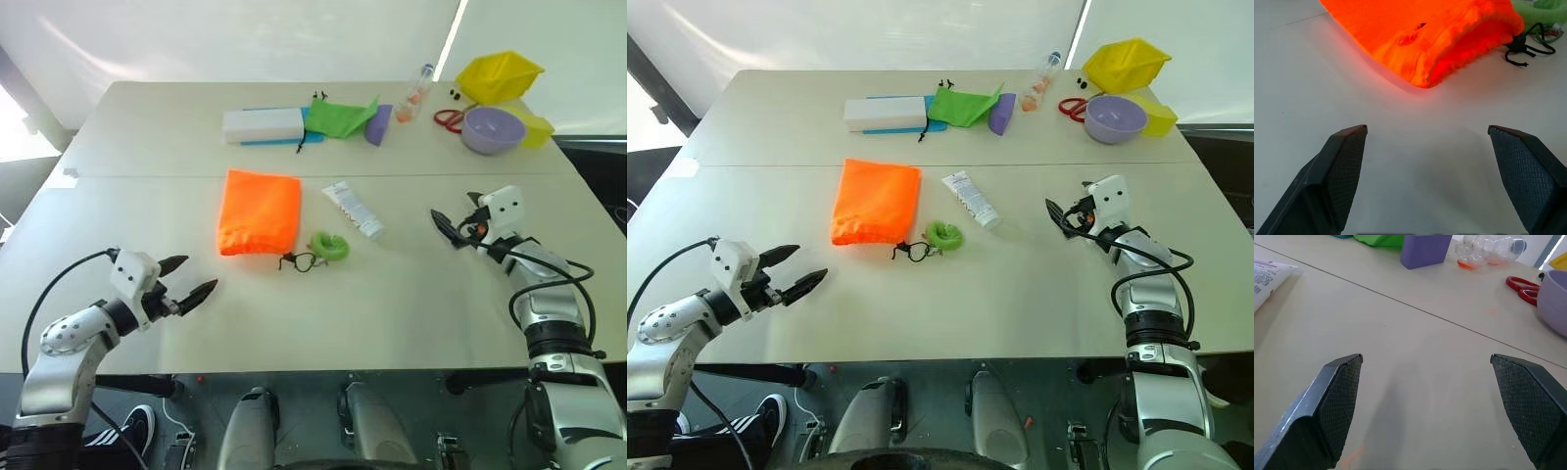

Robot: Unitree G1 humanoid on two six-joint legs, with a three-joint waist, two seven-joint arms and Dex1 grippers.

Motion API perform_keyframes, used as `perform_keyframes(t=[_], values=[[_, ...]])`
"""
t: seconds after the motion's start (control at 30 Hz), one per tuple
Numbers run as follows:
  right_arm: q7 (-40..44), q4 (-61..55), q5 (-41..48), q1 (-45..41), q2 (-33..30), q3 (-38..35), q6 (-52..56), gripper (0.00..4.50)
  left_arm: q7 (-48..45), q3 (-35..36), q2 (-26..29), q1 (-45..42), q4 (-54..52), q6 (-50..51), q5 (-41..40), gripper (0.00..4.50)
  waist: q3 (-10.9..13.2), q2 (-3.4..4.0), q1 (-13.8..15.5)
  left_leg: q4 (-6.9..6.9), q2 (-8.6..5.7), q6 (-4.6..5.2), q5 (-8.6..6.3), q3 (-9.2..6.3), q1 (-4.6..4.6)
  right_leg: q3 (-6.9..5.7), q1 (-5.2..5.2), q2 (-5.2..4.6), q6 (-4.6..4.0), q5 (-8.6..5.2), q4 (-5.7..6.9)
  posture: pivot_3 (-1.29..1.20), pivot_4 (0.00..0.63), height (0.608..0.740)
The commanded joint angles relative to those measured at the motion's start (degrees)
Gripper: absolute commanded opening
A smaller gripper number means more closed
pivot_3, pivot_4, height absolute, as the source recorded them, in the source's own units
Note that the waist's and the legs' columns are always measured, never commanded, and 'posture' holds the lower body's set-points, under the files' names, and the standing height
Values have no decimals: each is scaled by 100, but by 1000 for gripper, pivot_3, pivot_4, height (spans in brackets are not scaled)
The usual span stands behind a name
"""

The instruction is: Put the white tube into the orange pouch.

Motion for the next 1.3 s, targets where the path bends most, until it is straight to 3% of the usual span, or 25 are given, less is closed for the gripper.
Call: perform_keyframes(t=[0.03,0.67,0.83,0.93,1.1,1.3], values=[[16,-47,9,-37,-70,-100,-196,4373,7,186,-9,36,-174,-260,-64,4217,0,0,8,0,0,0,0,-1,0,0,0,1,0,0,0,0,150,740],[225,-360,75,120,-1,-22,-191,4373,151,19,-14,-639,313,-906,174,4217,0,0,15,1,0,0,0,2,0,0,0,1,1,1,1,0,150,740],[1575,-2026,960,891,-20,235,378,4373,209,-326,-160,-1134,300,-1041,367,4217,0,0,62,0,1,0,0,-2,-2,-1,1,3,2,0,1,0,150,740],[1968,-3043,1280,1337,-96,461,911,4373,215,-636,-165,-1361,433,-1319,760,4217,0,1,60,0,1,0,0,-3,-2,-2,4,3,9,-2,1,0,150,740],[1967,-4037,1193,1685,-65,865,1392,4373,306,-1312,-97,-1818,995,-2073,1742,4217,0,1,45,6,0,0,0,0,4,-1,6,2,4,0,4,0,150,740],[1640,-4313,1049,1770,101,955,1437,4373,619,-1585,-253,-2204,1352,-2367,2152,4217,0,1,57,6,1,0,0,-2,2,-4,6,2,1,1,3,0,150,740]])
